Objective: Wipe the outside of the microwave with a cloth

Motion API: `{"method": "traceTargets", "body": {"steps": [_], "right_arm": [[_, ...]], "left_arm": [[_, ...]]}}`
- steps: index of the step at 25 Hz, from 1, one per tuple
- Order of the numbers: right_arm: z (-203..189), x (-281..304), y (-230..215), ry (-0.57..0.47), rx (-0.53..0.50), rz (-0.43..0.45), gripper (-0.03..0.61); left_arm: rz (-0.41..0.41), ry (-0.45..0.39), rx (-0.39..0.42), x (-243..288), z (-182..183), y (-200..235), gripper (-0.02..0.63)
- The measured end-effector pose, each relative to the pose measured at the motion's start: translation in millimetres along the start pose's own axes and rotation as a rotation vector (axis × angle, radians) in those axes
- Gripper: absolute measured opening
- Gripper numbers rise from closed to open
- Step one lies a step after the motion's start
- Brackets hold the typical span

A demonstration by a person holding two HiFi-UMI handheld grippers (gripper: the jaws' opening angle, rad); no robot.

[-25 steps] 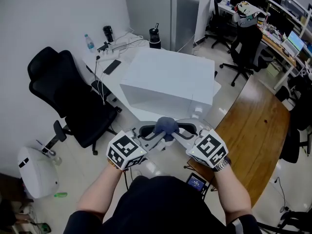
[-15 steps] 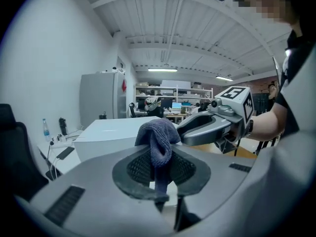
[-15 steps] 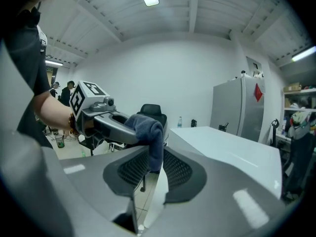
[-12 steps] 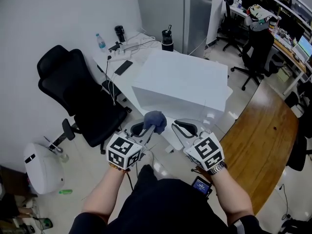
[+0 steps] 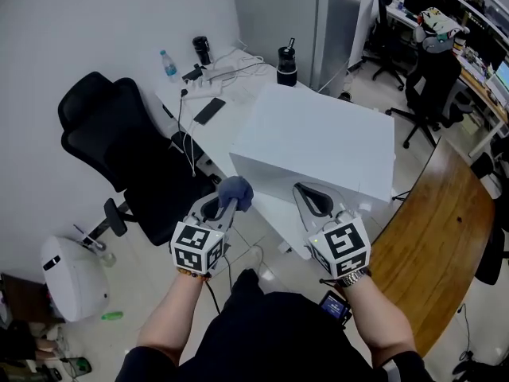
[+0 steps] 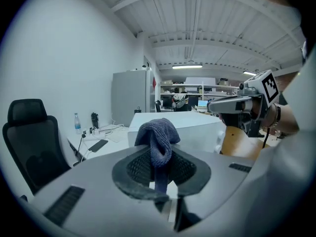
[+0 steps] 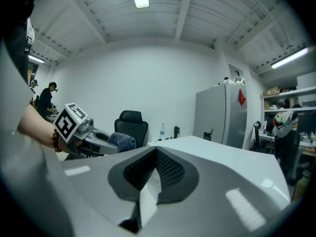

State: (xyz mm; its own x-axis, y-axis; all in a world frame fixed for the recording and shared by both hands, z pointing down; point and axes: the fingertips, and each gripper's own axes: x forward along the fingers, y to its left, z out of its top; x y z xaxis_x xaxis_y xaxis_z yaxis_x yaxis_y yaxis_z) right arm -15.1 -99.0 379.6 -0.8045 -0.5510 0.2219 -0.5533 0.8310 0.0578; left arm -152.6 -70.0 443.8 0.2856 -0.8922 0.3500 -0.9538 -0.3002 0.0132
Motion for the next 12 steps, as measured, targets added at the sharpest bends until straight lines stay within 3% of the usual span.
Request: {"method": "traceTargets", "body": {"steps": [7, 12], "right_arm": [[19, 58, -31, -0.001, 0.038, -0.098, 0.000], [27, 96, -58, 0.025, 0.039, -0.164, 0.002]], "left_arm": [[0.023, 0.038, -0.010, 28, -15, 68, 0.060], [-0.004, 0.062, -0.019, 58, -29, 100, 0.060]]}}
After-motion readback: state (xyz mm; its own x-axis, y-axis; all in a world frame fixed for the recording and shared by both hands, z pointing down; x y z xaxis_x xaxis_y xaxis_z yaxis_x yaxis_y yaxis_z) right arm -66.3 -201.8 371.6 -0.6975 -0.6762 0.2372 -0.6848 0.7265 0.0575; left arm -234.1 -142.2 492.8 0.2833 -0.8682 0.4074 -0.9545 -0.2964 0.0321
